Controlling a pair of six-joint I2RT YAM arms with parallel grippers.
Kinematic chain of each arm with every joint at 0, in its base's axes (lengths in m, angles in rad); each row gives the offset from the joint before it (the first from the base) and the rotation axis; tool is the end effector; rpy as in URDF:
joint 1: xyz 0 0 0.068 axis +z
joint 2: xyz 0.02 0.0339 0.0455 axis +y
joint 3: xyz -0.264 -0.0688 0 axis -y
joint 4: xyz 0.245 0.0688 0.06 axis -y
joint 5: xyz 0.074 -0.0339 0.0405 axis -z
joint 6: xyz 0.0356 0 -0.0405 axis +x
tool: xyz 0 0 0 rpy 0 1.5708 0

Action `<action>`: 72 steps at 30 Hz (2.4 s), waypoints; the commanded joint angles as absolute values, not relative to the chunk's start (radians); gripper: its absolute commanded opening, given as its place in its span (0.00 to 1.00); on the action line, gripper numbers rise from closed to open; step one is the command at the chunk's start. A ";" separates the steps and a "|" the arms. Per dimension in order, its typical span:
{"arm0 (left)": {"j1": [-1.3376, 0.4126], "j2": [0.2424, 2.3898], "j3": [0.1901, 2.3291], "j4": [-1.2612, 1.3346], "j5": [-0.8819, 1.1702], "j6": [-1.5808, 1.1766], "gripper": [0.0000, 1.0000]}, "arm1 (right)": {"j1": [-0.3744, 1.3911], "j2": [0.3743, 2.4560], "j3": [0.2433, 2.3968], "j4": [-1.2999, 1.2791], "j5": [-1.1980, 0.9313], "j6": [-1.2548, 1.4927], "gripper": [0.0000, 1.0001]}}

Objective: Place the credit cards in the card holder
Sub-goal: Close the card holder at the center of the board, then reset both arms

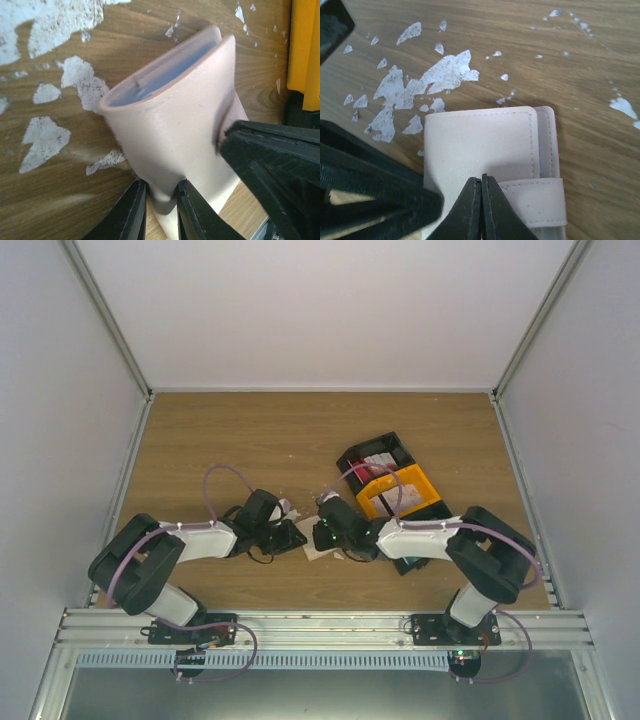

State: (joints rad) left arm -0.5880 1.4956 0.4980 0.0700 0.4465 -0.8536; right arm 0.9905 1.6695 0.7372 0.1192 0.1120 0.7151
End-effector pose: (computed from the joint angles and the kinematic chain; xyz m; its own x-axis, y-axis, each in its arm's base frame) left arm 0.1971 -0.1498 0.1185 -0.9771 -0.1656 -0.1338 -0.0313 0.7334 -0.6791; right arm 0.1762 0.2616 0.1358 -0.8180 -0.0593 -0.5721 -0.3345 0.8582 0.3893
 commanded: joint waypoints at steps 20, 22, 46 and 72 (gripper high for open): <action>-0.568 1.558 0.551 0.092 0.440 -0.771 0.26 | 0.823 1.553 0.717 -0.178 -0.163 0.644 0.30; -0.568 1.589 0.571 0.085 0.439 -0.755 0.21 | 0.823 1.557 0.705 -0.164 -0.183 0.650 0.27; -0.569 1.169 0.655 -0.205 0.157 -0.691 0.66 | 0.822 1.120 0.706 -0.416 0.215 0.708 0.53; -0.581 0.362 0.972 -0.761 -0.209 -0.412 0.99 | 0.822 0.325 0.895 -0.787 0.697 0.604 0.99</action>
